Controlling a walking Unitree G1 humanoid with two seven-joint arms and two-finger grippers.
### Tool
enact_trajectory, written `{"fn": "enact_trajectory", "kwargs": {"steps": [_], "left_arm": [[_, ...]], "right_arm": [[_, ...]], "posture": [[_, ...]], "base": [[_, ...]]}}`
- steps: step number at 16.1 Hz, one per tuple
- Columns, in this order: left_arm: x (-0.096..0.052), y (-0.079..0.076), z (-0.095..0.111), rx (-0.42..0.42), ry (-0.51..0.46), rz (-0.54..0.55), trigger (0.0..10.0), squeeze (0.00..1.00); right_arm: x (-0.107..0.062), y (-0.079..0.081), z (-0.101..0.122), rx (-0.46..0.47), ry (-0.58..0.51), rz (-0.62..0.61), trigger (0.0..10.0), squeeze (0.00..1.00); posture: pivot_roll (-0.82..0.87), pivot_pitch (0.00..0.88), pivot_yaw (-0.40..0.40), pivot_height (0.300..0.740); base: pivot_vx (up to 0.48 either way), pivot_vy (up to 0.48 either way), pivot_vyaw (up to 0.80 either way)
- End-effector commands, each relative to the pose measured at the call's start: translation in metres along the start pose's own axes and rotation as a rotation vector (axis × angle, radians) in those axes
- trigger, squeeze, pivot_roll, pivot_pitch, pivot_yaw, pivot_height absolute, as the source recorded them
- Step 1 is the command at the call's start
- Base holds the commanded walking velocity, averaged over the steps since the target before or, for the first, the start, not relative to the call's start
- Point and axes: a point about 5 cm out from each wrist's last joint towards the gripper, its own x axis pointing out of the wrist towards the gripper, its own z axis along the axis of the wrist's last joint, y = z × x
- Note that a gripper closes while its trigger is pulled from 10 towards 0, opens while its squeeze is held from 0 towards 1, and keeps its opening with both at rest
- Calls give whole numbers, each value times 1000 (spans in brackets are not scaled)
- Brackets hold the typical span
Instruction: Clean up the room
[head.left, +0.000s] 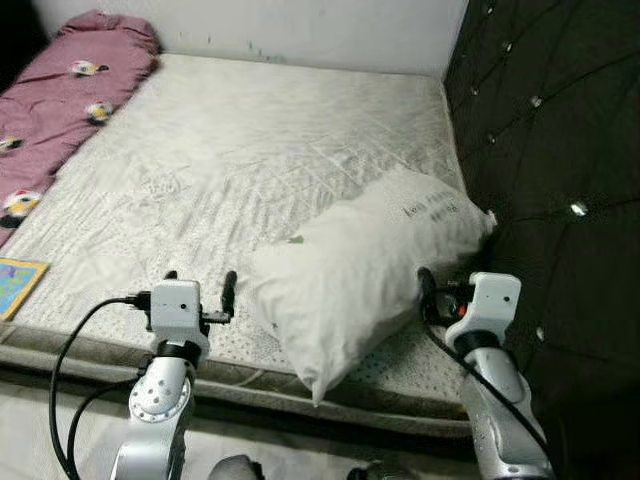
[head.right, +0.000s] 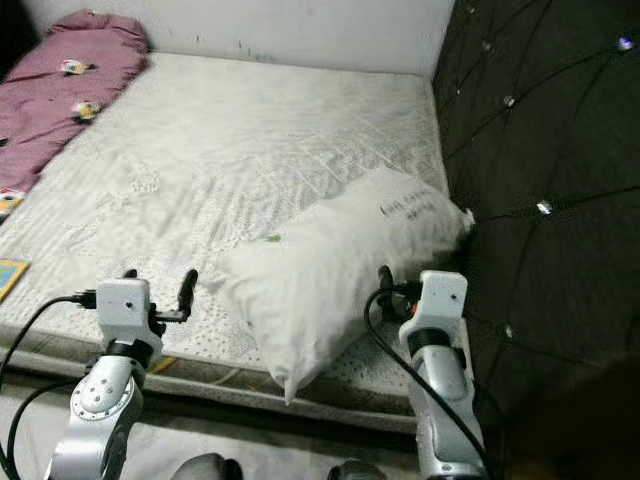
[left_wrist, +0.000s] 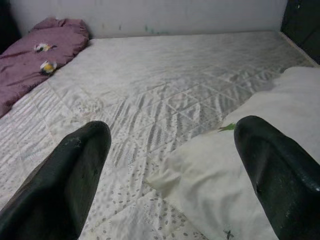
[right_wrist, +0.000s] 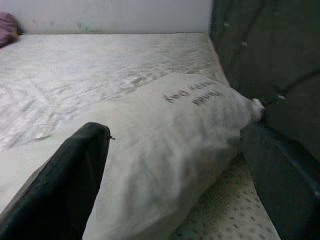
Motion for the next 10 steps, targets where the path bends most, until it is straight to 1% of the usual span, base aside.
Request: {"fn": "enact_trajectory", "kwargs": {"steps": [1,4,10], "left_arm": [[2,0,3,9,-22,-9,10000,0],[2,-2,3,19,-19,-16,10000,0],[3,-2,3,10,-22,-24,10000,0]], "right_arm": [[0,-3,1,5,2,-16,10000,0],[1,-1,1,-4,4,-5,10000,0],[1,0,2,-10,-1,-4,10000,0]], "posture": [[-12,53,-9,740],[-12,57,-8,740],[-16,59,-6,740]], "base": [[0,0,-800],[0,0,0],[0,0,0]]}}
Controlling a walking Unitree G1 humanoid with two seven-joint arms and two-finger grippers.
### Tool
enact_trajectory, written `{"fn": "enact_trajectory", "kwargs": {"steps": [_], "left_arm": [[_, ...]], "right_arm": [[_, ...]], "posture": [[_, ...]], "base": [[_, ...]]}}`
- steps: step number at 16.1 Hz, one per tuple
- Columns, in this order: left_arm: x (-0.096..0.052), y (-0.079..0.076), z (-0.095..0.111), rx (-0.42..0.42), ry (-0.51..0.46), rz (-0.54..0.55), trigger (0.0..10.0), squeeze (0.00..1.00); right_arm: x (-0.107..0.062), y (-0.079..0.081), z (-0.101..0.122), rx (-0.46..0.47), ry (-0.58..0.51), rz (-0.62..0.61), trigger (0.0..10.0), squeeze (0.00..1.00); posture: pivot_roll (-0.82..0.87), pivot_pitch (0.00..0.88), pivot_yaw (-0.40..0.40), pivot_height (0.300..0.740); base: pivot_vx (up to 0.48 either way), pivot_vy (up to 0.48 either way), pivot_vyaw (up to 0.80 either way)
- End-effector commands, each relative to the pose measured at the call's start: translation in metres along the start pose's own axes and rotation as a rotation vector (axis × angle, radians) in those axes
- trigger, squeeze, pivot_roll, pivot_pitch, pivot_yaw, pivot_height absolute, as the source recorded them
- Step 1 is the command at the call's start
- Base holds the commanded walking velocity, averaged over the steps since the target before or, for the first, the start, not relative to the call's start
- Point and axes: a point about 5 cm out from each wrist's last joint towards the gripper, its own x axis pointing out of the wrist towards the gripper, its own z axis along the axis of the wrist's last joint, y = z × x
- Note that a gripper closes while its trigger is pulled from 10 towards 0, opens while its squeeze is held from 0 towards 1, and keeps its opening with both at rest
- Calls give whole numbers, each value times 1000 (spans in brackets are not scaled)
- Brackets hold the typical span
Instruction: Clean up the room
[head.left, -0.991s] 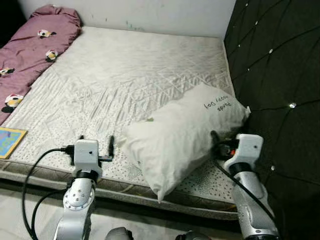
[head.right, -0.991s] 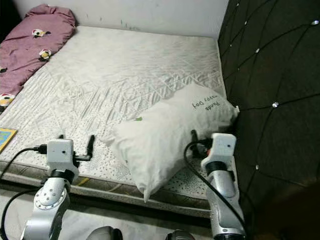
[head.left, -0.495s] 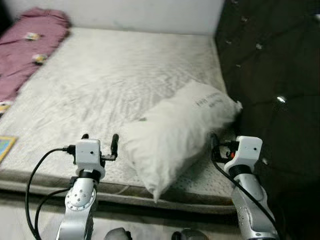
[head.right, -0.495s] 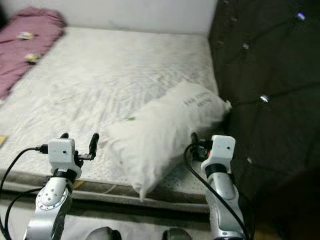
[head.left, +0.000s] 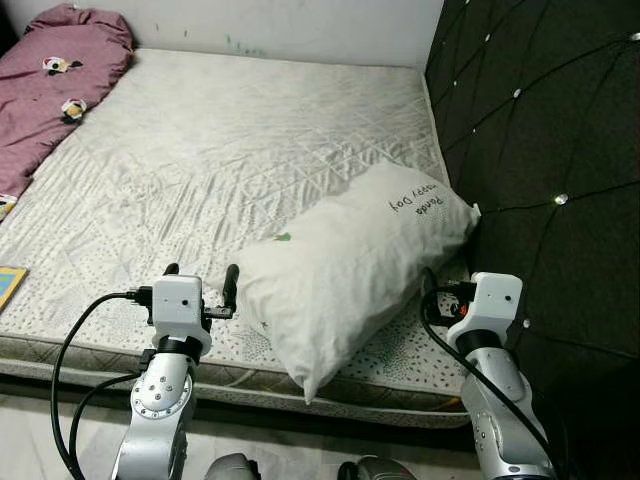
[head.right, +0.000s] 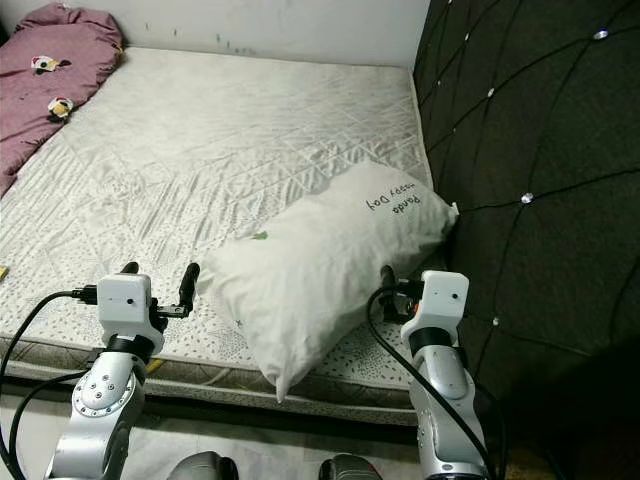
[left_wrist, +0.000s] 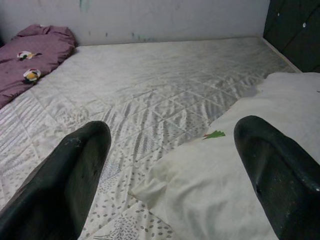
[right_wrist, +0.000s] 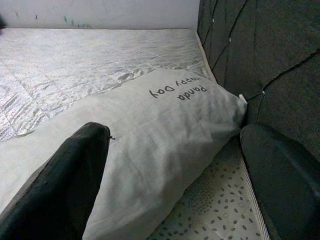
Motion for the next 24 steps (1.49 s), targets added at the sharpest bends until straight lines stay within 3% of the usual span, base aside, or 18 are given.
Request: {"fn": "enact_trajectory", "kwargs": {"steps": [1,4,11,24], "left_arm": [[1,0,-1,7,3,-13,10000,0],[2,-1,2,11,-12,-9,10000,0],[3,-1,2,-6,-8,12,10000,0],[4,-4,0,-38,5,-23,10000,0]], "right_arm": [[1,1,3,0,-6,8,10000,0],[1,2,3,-3,-9,18,10000,0],[0,2,3,-6,-8,27,10000,0],[2,6,2,-52,-7,52,10000,0]], "posture": [[-15,58,-7,740],[-15,59,-6,732],[-20,60,-9,653],[-20,59,-12,653]], "base": [[0,0,0],[0,0,0],[0,0,0],[0,0,0]]}}
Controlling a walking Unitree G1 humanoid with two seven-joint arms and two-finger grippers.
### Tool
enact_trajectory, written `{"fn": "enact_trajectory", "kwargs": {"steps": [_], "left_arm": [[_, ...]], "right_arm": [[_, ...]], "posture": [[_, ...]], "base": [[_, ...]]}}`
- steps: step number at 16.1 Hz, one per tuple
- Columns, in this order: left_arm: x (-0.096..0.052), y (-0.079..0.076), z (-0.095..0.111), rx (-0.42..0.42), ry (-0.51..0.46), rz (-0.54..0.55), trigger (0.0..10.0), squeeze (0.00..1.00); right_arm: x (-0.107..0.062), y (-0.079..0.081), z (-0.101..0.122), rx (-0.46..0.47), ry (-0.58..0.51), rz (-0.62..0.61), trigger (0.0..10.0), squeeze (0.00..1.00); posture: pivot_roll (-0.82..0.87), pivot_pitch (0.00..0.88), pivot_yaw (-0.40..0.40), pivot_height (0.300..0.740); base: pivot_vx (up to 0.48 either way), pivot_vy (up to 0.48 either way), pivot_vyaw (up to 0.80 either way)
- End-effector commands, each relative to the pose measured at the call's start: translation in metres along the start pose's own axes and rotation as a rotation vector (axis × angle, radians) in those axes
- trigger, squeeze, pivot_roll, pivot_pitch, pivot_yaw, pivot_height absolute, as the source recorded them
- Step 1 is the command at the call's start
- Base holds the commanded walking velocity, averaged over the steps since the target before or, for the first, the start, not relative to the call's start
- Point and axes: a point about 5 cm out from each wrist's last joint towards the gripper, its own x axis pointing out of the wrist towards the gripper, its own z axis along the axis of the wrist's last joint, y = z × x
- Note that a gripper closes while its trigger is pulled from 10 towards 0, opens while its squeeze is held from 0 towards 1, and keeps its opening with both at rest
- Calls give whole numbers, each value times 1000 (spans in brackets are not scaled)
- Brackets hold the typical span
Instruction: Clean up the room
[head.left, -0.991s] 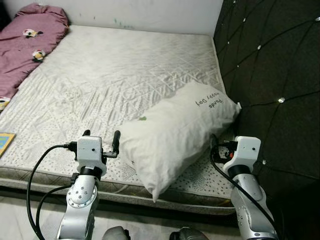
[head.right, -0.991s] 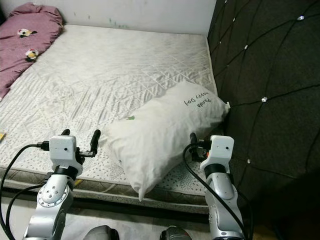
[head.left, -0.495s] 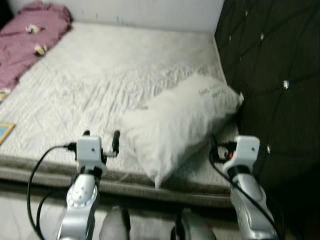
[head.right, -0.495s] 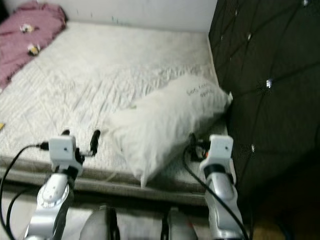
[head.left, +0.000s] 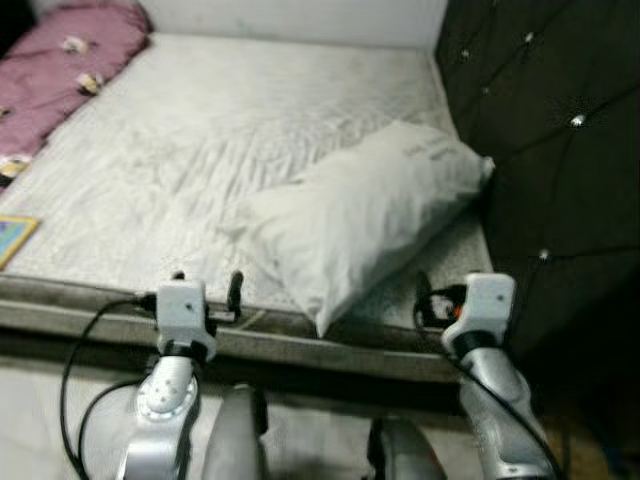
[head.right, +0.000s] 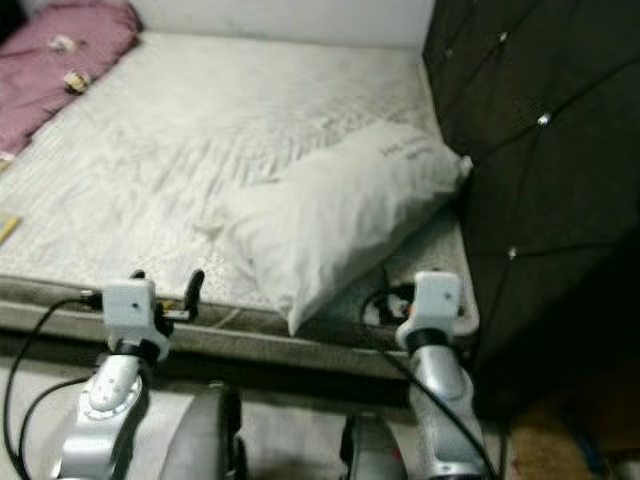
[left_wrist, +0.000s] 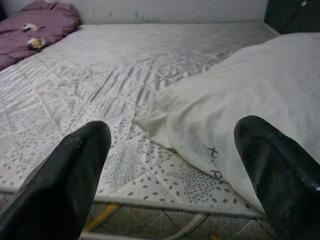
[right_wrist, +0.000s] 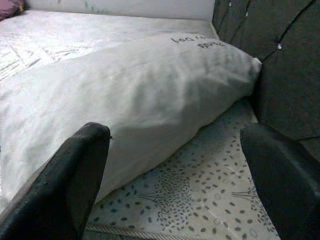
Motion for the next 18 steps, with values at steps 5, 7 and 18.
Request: {"fn": "enact_trajectory", "kwargs": {"steps": [5,7,18], "left_arm": [[2,-2,6,-5,-28,-30,10000,0],[2,-2,6,-5,-26,-35,10000,0],[1,-3,5,0,-21,-50,10000,0]], "right_arm": [[4,0,3,-23,-10,4,10000,0],[5,1,3,-26,-12,4,10000,0],[5,3,1,-23,-7,19,10000,0]], "posture": [[-14,60,-14,653],[-16,61,-13,653],[-16,65,-11,653]], "base": [[173,0,0],[326,0,0],[344,0,0]]}}
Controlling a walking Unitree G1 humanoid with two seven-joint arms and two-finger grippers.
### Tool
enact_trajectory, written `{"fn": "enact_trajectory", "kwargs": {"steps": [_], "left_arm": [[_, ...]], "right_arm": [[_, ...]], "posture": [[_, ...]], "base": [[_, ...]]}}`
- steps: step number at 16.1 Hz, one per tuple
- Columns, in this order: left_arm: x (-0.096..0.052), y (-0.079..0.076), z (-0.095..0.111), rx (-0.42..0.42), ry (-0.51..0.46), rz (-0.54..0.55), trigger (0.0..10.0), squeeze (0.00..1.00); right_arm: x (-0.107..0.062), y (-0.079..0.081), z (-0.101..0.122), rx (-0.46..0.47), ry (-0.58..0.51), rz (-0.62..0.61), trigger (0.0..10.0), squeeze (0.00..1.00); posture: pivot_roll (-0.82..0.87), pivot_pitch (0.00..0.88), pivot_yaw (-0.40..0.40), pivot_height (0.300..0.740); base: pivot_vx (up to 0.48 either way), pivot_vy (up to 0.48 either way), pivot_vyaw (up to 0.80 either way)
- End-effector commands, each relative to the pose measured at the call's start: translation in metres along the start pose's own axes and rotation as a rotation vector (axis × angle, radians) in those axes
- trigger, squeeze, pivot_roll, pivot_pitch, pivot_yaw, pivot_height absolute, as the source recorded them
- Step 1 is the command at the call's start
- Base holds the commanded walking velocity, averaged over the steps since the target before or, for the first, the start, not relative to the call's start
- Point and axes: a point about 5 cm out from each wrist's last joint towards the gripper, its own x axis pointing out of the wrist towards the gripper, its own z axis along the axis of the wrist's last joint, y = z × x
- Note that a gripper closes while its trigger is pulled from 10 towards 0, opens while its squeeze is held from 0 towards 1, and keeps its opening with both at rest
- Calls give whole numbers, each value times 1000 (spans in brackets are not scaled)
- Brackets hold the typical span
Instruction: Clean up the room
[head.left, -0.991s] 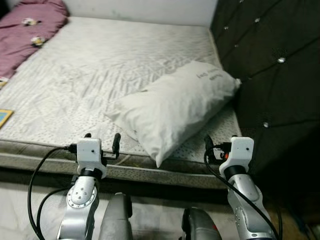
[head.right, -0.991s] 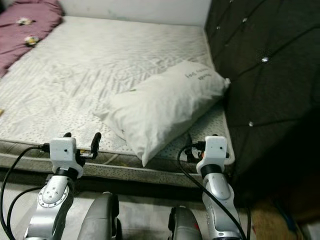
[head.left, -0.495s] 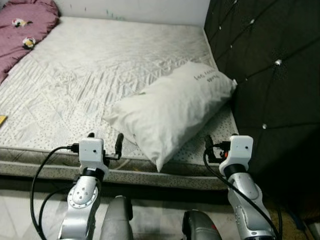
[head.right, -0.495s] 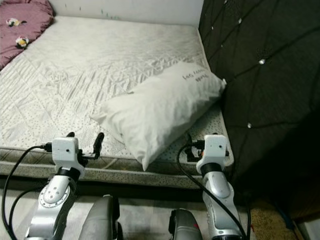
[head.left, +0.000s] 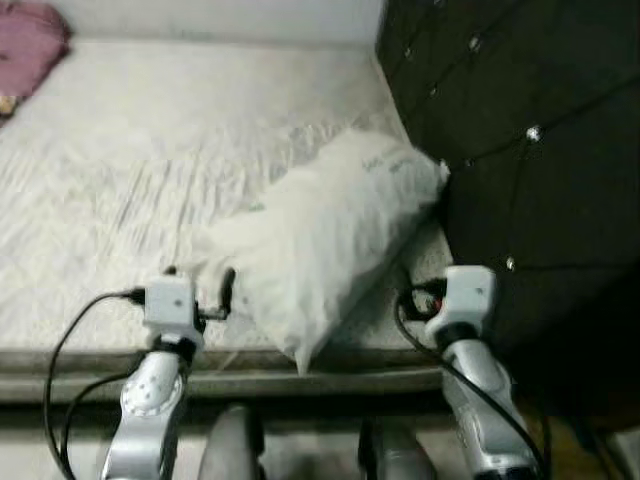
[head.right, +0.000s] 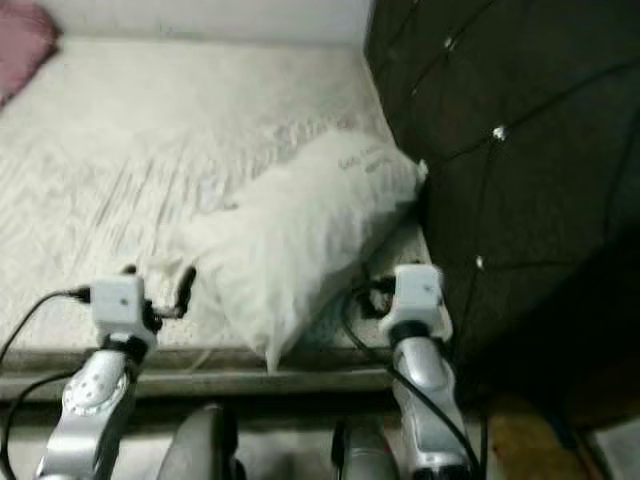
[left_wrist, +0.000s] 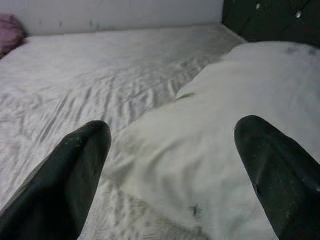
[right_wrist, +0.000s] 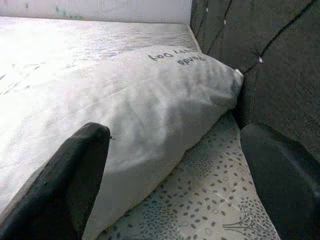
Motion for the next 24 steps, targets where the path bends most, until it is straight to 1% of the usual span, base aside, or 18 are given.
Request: {"fn": "enact_trajectory", "kwargs": {"steps": [1,5,7,9,11,16,18,21,24], "left_arm": [[1,-9,2,-10,-8,-20,10000,0],[3,-10,3,-10,-8,-24,10000,0],[3,-10,3,-10,-7,-24,10000,0],[3,-10,2,-5,1,-15,10000,0],[4,-11,2,-5,5,-12,10000,0],[6,-11,2,-5,6,-13,10000,0],[6,-11,2,-4,6,-12,10000,0],[6,-11,2,-4,6,-12,10000,0],[7,-12,2,6,6,-9,10000,0]], "right_arm": [[-3,-11,-3,-13,15,-32,10000,0],[-3,-11,-4,-8,18,-26,10000,0],[-2,-10,-4,-12,20,-22,10000,0],[-2,-8,-3,-37,16,2,10000,0],[-1,-8,-4,-28,15,5,10000,0],[0,-9,-3,-3,11,9,10000,0],[0,-8,-4,-2,13,13,10000,0],[0,-8,-4,-2,13,13,10000,0],[2,-2,-7,8,43,70,10000,0]], "posture": [[-16,64,-10,653],[-16,65,-9,653],[-16,65,-9,653],[-15,62,-13,653],[-19,60,-13,653],[-19,54,-15,653],[-19,54,-15,644],[-19,54,-15,644],[-20,56,-11,614]], "base": [[285,0,0],[262,0,0],[0,0,0],[0,0,788],[0,0,700],[0,0,0],[0,0,0],[0,0,0],[0,0,0]]}}
